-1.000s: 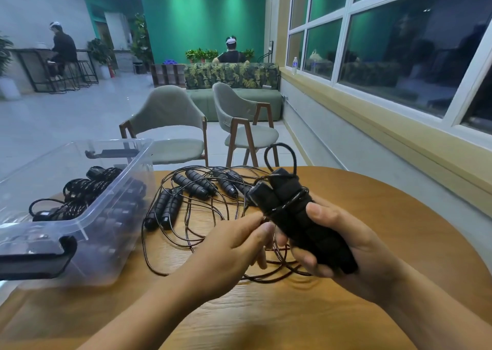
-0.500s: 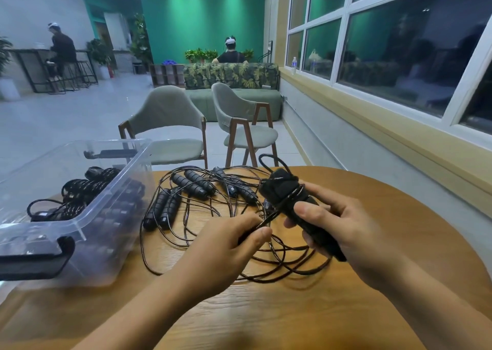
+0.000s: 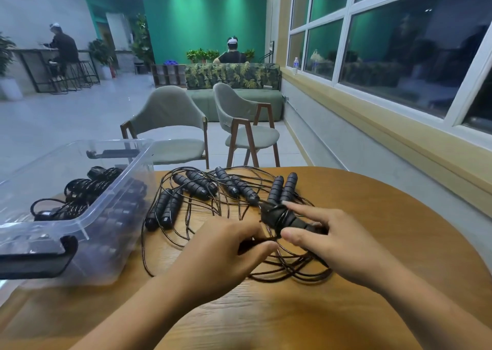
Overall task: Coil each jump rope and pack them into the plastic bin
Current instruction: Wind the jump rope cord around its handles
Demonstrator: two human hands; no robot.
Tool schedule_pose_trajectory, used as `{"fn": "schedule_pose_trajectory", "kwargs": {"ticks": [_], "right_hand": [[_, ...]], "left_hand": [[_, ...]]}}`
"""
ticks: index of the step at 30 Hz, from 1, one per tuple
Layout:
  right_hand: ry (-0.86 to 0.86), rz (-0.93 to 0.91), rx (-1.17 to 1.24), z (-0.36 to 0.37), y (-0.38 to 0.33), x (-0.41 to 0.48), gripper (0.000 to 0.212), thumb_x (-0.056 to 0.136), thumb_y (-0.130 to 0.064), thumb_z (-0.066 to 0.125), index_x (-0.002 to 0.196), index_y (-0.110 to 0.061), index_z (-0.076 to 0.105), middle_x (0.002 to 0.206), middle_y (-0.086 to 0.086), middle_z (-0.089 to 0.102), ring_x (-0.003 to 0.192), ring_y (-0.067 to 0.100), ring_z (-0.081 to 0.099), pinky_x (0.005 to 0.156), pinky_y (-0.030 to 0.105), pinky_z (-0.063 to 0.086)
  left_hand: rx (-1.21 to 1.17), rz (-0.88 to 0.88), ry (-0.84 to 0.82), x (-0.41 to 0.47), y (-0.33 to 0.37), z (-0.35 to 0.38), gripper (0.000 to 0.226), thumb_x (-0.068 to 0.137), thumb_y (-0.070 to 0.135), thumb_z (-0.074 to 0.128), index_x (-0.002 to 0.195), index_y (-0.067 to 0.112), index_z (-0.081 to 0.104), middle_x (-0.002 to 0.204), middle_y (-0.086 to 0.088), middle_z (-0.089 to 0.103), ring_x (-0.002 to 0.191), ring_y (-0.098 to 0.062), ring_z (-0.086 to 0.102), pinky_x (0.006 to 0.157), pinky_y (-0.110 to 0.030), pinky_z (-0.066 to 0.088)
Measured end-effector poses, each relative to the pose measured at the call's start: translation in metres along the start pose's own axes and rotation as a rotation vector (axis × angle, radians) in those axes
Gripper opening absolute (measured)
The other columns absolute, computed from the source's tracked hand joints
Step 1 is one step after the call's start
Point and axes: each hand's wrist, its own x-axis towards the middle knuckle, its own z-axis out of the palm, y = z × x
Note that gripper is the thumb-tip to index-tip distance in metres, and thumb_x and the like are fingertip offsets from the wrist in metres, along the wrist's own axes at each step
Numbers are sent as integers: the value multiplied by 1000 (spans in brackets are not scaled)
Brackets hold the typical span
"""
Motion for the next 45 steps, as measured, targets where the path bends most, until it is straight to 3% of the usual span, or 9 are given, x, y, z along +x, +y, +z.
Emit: {"fn": "schedule_pose_trajectory", "kwargs": {"ticks": [7, 13, 18, 22, 26, 30, 33, 37, 45], "right_hand": [[-330, 27, -115, -3, -2, -1, 52, 88, -69, 73, 137, -72, 54, 121, -44, 66, 108, -13, 65, 98, 26, 55], [-623, 96, 5, -7, -12, -6, 45, 94, -55, 77, 135, -64, 63, 94, -6, 78, 76, 12, 63, 73, 35, 52], [-894, 28, 229, -11, -20, -10, 35, 101, -37, 73, 136, -43, 71, 105, 14, 72, 83, 31, 57, 76, 49, 45], [-958, -8, 371, -13, -18, -10, 38, 102, -19, 69, 139, -28, 71, 105, 17, 71, 84, 32, 56, 75, 39, 47], [-980, -44, 531, -9, -14, -9, 44, 96, -27, 71, 139, -17, 68, 108, 36, 67, 76, 29, 55, 63, 38, 40], [-925, -94, 781, -8, -10, -9, 79, 90, -45, 81, 150, -4, 52, 109, 29, 67, 66, 18, 61, 50, 25, 40], [-799, -148, 924, -9, -7, -8, 76, 93, -47, 78, 151, -7, 50, 109, 27, 66, 66, 15, 63, 50, 22, 43], [-608, -161, 997, -6, -6, -8, 72, 96, -51, 75, 151, -11, 52, 112, 26, 62, 67, 19, 54, 48, 31, 29], [-313, -138, 1068, -2, -7, -5, 68, 94, -51, 76, 152, -23, 54, 110, 25, 62, 69, 19, 54, 49, 24, 41]], "left_hand": [[-4, 45, -44, -2, 1, -7, 33, 88, 63, 64, 88, 32, 73, 72, 16, 65, 71, -10, 62, 55, -24, 48], [1, 113, -78, -1, 0, -7, 33, 79, 61, 80, 80, 29, 71, 72, 15, 62, 69, -10, 58, 54, -16, 39], [-347, -7, -224, 0, 3, -16, 31, 72, 44, 94, 71, 29, 67, 66, 8, 62, 60, -7, 51, 53, -27, 38], [-599, -57, -330, 2, 0, -22, 29, 81, 25, 89, 77, 10, 65, 68, 2, 59, 62, -16, 47, 56, -30, 35], [-764, -70, -288, 4, -2, -25, 27, 88, 30, 80, 81, 9, 65, 69, 7, 60, 62, -11, 49, 59, -19, 36], [-583, -71, -163, 7, -6, -20, 27, 101, 28, 58, 77, 21, 67, 69, 12, 63, 68, -2, 58, 68, -15, 45], [-507, -120, -146, 5, -12, -12, 37, 105, 41, 48, 85, 24, 74, 82, 3, 72, 80, -11, 67, 73, -32, 53], [-372, -149, -52, 2, -5, -3, 43, 96, 60, 38, 80, 33, 67, 63, 20, 55, 62, 0, 51, 60, -14, 39], [-121, -83, -52, 4, -5, 3, 35, 104, 57, 38, 88, 36, 62, 73, 17, 58, 71, -6, 56, 62, -16, 37]]}}
